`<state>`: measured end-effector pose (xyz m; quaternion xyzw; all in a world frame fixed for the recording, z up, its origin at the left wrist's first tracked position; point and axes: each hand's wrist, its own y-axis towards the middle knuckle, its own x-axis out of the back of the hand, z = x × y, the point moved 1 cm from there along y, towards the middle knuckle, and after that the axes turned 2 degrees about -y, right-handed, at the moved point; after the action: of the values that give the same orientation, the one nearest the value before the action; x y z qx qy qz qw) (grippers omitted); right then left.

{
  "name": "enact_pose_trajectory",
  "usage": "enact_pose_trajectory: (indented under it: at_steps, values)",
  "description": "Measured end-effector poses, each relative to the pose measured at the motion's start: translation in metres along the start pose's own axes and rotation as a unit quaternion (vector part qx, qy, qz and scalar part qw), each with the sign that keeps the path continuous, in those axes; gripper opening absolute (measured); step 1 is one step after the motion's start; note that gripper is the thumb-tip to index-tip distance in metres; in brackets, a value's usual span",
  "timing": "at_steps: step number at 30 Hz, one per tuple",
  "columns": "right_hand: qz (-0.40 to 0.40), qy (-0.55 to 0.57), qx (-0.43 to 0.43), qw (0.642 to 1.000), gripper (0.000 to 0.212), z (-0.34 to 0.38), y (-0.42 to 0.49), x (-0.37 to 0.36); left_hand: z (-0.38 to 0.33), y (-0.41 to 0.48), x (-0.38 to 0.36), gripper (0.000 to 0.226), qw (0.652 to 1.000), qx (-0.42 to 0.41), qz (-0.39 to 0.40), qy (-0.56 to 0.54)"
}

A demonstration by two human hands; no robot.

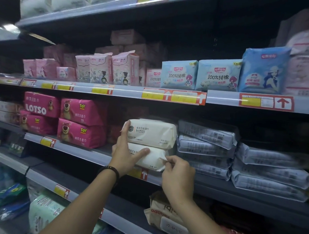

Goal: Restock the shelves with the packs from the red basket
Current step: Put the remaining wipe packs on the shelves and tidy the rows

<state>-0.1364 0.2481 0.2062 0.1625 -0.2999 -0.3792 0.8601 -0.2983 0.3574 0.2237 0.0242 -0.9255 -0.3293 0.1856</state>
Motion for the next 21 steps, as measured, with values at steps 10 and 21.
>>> enact_pose_trajectory:
  at_steps: [10, 21]
  values:
    - [0.021, -0.035, 0.070, 0.997, 0.065, 0.027, -0.005, 0.024, -0.001, -0.014, -0.020, 0.105, 0.971, -0.043, -0.091, 0.216]
    - [0.078, 0.015, 0.099, 0.992, 0.068, 0.040, -0.004, 0.024, -0.003, -0.009, -0.051, 0.092, 0.973, -0.089, -0.016, 0.211]
